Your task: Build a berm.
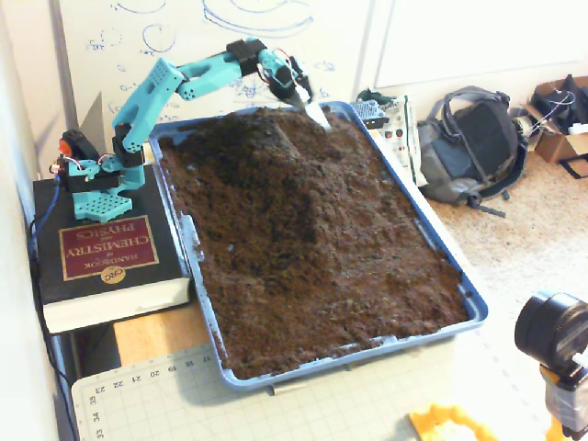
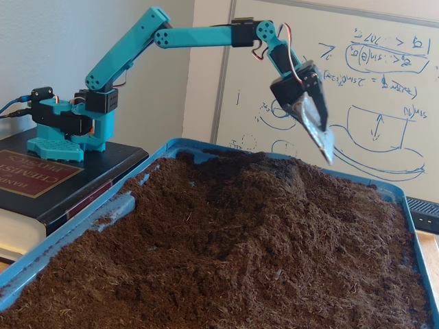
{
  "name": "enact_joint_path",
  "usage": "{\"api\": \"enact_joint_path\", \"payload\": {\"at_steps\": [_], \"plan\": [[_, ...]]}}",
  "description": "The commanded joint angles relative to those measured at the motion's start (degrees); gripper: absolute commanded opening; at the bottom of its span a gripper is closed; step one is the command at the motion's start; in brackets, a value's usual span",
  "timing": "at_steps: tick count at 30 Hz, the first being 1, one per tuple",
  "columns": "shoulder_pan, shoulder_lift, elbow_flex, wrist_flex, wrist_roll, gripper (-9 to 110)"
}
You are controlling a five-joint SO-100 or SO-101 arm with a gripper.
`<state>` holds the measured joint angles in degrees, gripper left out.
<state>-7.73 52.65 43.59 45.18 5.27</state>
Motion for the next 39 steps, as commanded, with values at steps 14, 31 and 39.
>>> {"api": "enact_joint_path", "payload": {"at_steps": [14, 31, 39], "plan": [[21.9, -12.6, -5.8, -27.2, -28.3, 0], [15.6, -25.3, -10.2, -28.2, 1.6, 0], [15.5, -26.5, -11.6, -28.1, 1.7, 0]]}}
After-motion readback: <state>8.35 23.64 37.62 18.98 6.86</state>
